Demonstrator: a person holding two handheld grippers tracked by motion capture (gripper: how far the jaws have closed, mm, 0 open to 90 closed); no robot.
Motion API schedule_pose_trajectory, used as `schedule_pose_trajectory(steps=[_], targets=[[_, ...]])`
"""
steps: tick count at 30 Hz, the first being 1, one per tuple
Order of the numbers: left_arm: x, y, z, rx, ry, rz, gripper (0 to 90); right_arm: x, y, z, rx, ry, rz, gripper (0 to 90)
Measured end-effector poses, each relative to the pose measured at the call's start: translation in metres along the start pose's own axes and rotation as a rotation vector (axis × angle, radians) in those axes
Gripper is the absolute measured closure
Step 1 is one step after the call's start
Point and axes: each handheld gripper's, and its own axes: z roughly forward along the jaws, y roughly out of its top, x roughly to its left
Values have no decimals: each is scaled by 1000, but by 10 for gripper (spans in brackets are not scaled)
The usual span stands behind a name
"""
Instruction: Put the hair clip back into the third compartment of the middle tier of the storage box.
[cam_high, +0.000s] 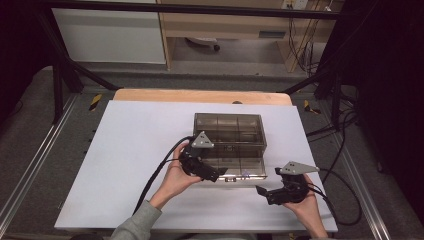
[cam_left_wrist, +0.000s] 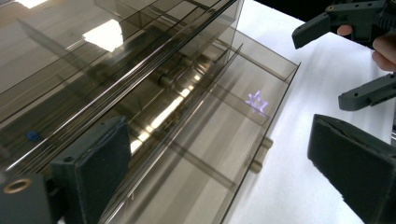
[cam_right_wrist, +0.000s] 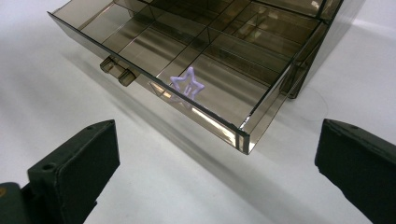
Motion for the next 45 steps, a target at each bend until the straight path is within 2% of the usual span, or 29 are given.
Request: schedule_pose_trajectory(steps=[27, 41, 45], targets=[[23, -44, -44, -29, 57, -60, 19, 0, 1, 0, -2, 0, 7, 5], [35, -71, -58, -9, 79, -79, 21, 0, 1, 1, 0, -2, 8, 5], [39, -79, -64, -23, 88, -90, 24, 0, 1, 1, 3, -1, 9, 5]])
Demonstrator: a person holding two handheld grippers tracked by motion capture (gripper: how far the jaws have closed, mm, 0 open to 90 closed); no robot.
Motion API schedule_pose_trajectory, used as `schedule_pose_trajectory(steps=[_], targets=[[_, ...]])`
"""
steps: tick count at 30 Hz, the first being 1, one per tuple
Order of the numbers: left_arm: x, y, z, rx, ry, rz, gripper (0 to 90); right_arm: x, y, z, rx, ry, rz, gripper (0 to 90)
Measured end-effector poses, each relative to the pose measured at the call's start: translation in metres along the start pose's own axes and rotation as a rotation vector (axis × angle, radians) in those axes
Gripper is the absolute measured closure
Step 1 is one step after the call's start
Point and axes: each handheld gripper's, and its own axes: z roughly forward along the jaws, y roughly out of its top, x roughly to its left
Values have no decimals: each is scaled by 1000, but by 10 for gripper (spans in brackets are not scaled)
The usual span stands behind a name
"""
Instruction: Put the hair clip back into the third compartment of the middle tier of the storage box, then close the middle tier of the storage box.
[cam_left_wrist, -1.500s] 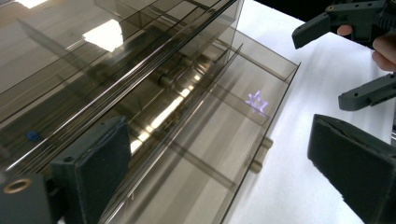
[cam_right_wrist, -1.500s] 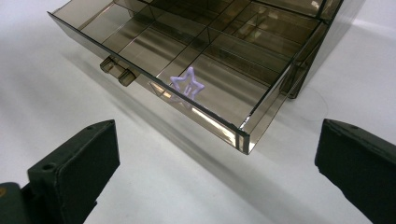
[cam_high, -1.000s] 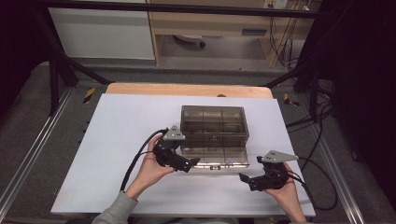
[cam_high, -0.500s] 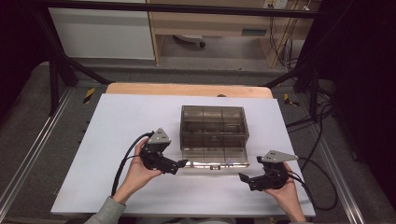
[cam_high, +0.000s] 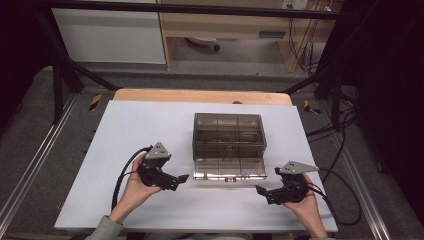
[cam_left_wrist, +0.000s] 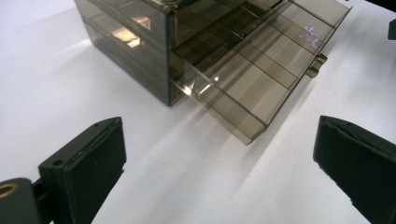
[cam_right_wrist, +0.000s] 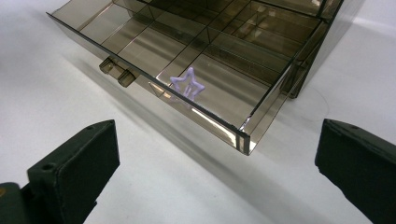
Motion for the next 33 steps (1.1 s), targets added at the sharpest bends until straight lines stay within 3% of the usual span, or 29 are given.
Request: schedule_pose_trajectory(steps=[21, 33], targets=[[11, -21, -10, 10, 19, -9, 27, 2, 3, -1, -11, 6, -4, 6], [15, -31, -15, 20, 41, -4, 29, 13, 10, -1, -18, 44, -28, 36]])
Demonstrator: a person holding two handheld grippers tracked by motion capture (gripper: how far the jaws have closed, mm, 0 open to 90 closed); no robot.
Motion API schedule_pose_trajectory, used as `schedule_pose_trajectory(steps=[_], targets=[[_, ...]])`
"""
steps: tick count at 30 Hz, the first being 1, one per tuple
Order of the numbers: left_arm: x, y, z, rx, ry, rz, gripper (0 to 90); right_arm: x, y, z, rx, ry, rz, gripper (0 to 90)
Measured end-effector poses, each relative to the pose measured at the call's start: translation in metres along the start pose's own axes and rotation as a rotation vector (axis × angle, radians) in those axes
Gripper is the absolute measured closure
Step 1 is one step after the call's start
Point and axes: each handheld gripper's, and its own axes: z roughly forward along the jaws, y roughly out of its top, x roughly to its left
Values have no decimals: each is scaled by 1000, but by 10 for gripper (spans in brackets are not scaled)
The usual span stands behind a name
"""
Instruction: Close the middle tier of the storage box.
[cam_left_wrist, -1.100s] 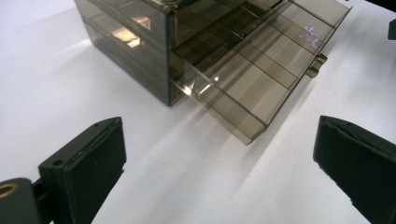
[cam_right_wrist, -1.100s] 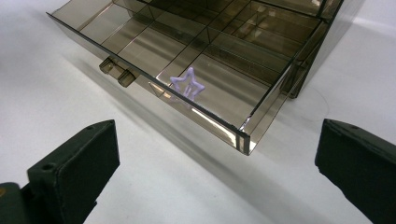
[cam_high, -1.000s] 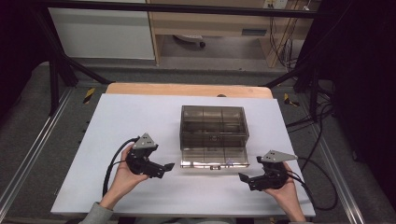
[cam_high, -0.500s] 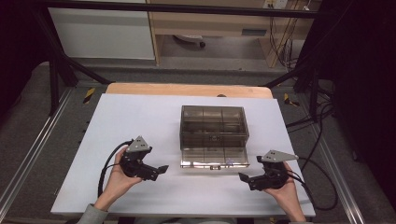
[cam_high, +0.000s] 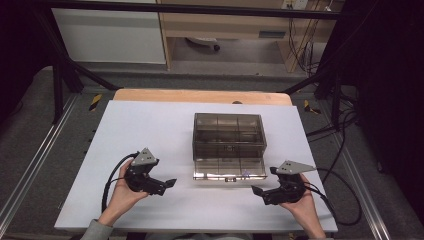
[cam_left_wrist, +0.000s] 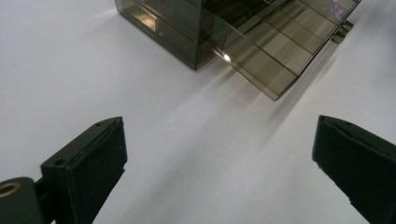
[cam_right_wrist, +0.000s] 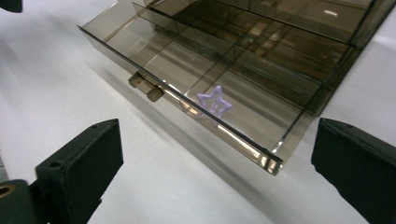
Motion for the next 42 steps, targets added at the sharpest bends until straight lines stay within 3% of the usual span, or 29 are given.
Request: schedule_pose_trajectory(steps=[9, 19, 26, 42], targets=[[5, -7, -8, -2, 19, -13, 34, 7, 5, 3, 8, 15, -8, 109], [9, -12, -13, -2, 25, -20, 36, 20, 11, 8, 4, 68, -48, 330], [10, -13, -15, -6, 31, -23, 36, 25, 13, 13, 15, 95, -41, 448], [12, -18, -18, -2, 45, -24, 38, 32, 10, 24, 79, 69, -62, 747]])
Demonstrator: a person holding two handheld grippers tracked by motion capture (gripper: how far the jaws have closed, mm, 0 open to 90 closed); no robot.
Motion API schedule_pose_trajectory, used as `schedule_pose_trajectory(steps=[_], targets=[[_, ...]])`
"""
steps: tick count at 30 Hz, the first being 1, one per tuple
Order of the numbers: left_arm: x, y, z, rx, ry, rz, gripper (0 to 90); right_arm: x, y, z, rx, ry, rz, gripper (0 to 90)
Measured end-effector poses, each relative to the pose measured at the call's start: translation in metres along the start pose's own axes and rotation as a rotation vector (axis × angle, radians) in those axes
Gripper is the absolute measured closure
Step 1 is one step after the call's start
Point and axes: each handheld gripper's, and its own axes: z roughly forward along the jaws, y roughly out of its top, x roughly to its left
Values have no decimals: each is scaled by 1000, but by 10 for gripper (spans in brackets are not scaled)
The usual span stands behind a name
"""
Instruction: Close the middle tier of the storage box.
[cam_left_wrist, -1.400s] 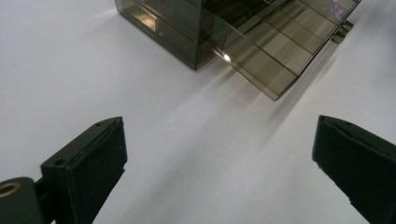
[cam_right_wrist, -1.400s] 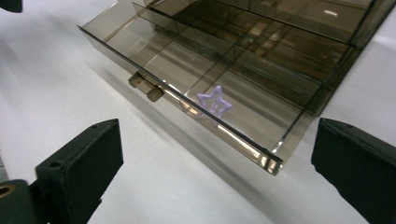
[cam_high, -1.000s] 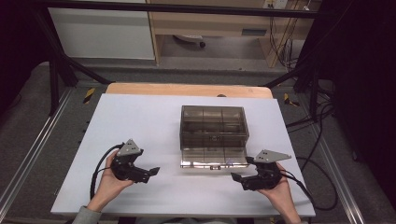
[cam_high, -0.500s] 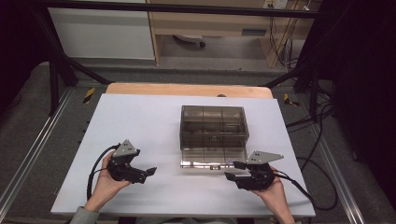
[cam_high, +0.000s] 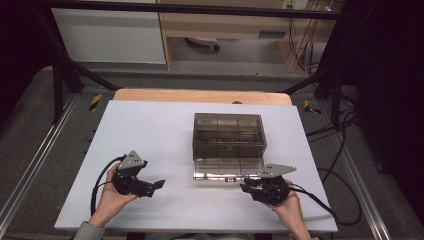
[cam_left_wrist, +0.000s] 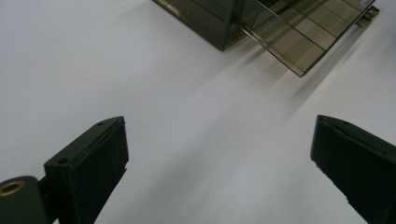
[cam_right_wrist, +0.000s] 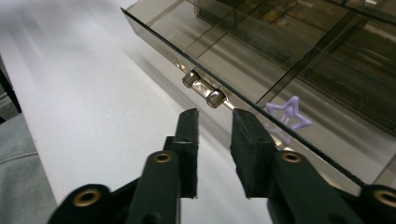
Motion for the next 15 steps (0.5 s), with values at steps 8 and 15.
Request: schedule_pose_trajectory(steps=[8, 15], targets=[[0, -1, 0, 3, -2, 2, 39, 4, 1, 7, 25, -6, -17, 870], [2, -2, -1, -4, -2, -8, 39, 4, 1, 11, 37, -23, -16, 900]])
